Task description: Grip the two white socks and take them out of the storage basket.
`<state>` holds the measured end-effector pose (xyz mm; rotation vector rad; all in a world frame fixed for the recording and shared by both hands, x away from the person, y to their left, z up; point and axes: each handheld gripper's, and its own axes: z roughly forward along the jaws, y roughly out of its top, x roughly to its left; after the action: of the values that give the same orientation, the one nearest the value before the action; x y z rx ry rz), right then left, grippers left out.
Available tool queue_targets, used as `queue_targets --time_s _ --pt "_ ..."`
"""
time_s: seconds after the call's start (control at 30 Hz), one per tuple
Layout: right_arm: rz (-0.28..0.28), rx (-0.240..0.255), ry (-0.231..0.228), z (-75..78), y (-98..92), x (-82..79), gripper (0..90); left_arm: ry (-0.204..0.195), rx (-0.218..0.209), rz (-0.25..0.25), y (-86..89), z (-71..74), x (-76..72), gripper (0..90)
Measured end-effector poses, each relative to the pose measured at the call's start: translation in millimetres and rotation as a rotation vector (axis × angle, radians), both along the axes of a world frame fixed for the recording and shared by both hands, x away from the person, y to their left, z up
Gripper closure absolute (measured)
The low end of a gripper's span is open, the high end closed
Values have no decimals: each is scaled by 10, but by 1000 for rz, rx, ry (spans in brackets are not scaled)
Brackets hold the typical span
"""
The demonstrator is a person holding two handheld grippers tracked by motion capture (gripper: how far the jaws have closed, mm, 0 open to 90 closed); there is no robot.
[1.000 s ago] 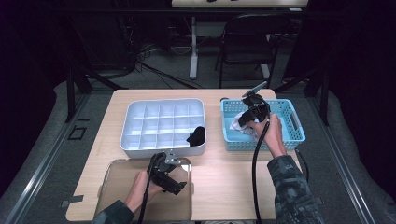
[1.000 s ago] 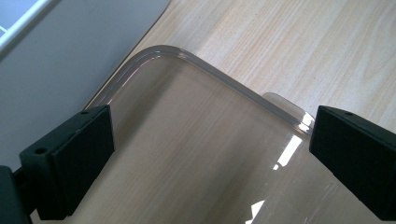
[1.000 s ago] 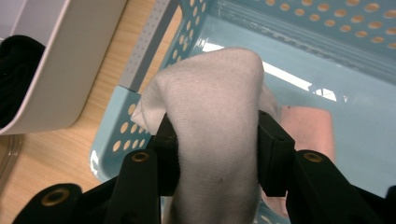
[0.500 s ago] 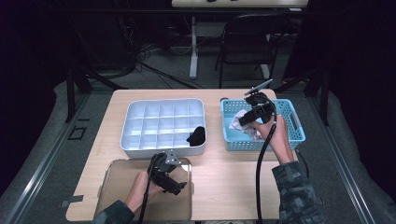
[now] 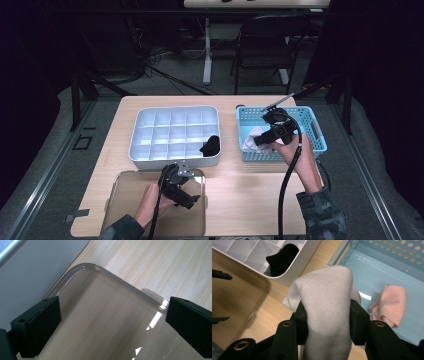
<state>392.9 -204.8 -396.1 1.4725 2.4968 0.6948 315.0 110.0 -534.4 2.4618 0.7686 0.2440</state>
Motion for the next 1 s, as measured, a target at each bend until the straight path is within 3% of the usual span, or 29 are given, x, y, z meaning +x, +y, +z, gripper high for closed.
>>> queue_targets --time_s 0.2,0.4,0.43,0.47,0.67,0.73,1.0 --pt "8 9 0 -67 1 -135 588 -6 5 2 -5 -5 -3 2" --pt "8 9 0 -67 1 -135 588 -15 13 -1 -17 -1 -11 1" --pt "15 30 8 -241 -16 -266 588 -17 15 0 -18 -4 -10 1" --pt "21 25 27 -307 -22 -307 587 -17 15 1 -17 -4 -8 2" --pt "31 28 39 -454 5 -403 587 -15 8 6 -28 -6 -17 2" --pt "47 6 59 -530 36 -441 587 -22 20 -10 -75 -6 -42 2" --pt "63 16 84 -752 91 -502 587 -33 -4 6 -84 10 -70 2"
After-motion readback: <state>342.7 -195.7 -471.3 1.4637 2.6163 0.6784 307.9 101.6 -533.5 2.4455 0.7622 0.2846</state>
